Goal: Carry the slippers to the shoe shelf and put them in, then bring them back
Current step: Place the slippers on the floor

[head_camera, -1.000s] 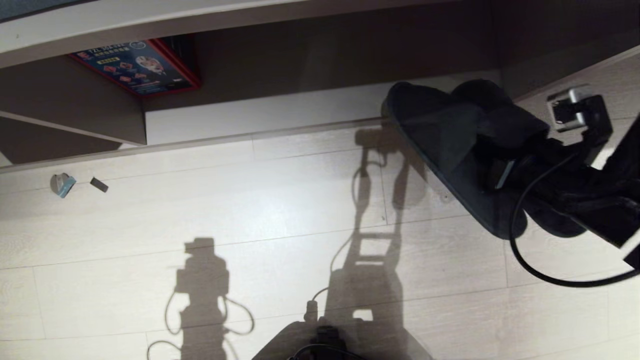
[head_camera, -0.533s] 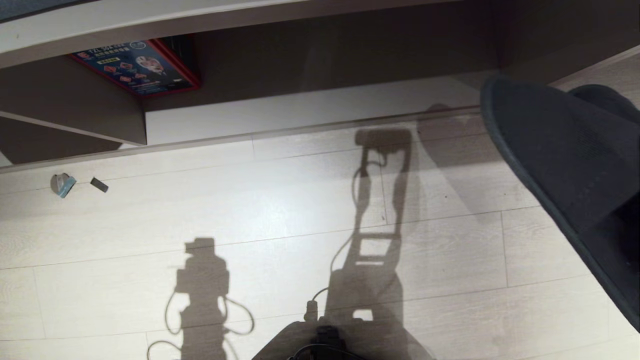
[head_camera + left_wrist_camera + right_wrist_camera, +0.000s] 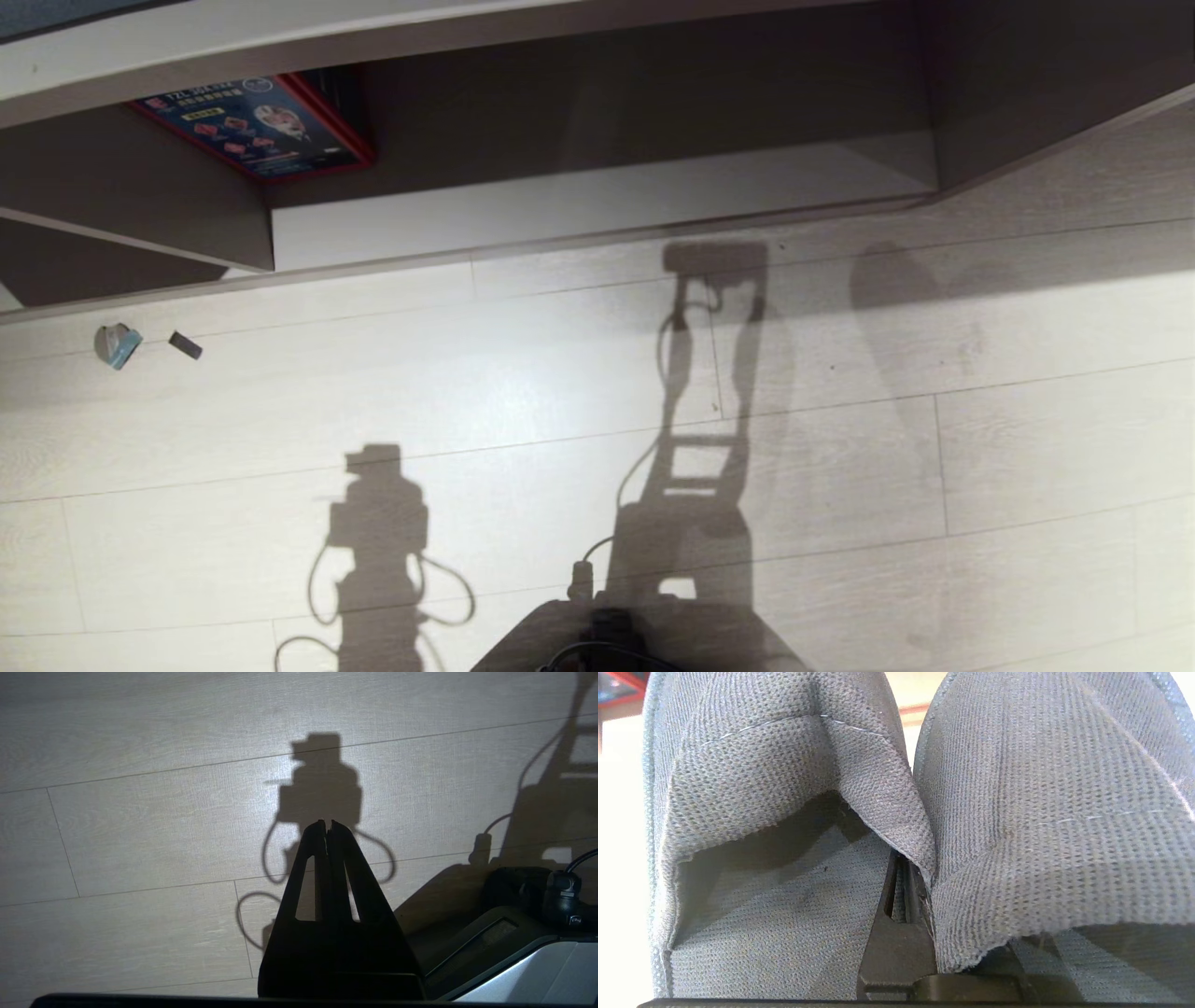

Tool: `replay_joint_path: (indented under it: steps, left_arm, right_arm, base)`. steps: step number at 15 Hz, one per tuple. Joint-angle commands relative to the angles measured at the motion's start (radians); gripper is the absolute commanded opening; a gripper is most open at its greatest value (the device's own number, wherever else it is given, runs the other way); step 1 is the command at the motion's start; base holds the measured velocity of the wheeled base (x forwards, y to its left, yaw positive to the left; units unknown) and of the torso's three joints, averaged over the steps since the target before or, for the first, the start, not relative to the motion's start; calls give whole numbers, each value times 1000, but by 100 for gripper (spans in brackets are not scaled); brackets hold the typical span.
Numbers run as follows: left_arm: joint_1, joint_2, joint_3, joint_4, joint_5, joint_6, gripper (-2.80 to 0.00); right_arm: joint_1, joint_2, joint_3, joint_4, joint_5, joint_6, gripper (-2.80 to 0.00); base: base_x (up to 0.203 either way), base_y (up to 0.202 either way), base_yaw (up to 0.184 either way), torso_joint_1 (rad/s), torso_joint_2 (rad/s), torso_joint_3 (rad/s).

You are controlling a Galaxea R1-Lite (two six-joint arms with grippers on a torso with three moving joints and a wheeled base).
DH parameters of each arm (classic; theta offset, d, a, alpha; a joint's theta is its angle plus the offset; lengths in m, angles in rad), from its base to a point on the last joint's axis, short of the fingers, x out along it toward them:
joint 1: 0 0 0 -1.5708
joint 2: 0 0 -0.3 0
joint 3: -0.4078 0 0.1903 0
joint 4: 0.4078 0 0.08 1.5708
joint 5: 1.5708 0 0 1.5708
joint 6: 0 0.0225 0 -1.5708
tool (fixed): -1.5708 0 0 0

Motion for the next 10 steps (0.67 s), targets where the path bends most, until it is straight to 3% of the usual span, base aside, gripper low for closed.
replay_joint_path:
  steps: [1, 7, 10]
  left_arm:
    - [0, -1, 1, 0, 0, 0, -280]
    - [0, -1, 1, 0, 0, -1, -280]
    - [0, -1, 1, 0, 1, -3, -280]
  right_arm:
    - [-18, -83, 37, -10, 6, 3, -280]
    - [-18, -83, 331, -277, 6, -7, -280]
    - [-2, -117, 348, -101, -24, 33, -280]
  base:
    - [0, 0, 0, 0, 0, 0]
    - [0, 0, 0, 0, 0, 0]
    - [0, 0, 0, 0, 0, 0]
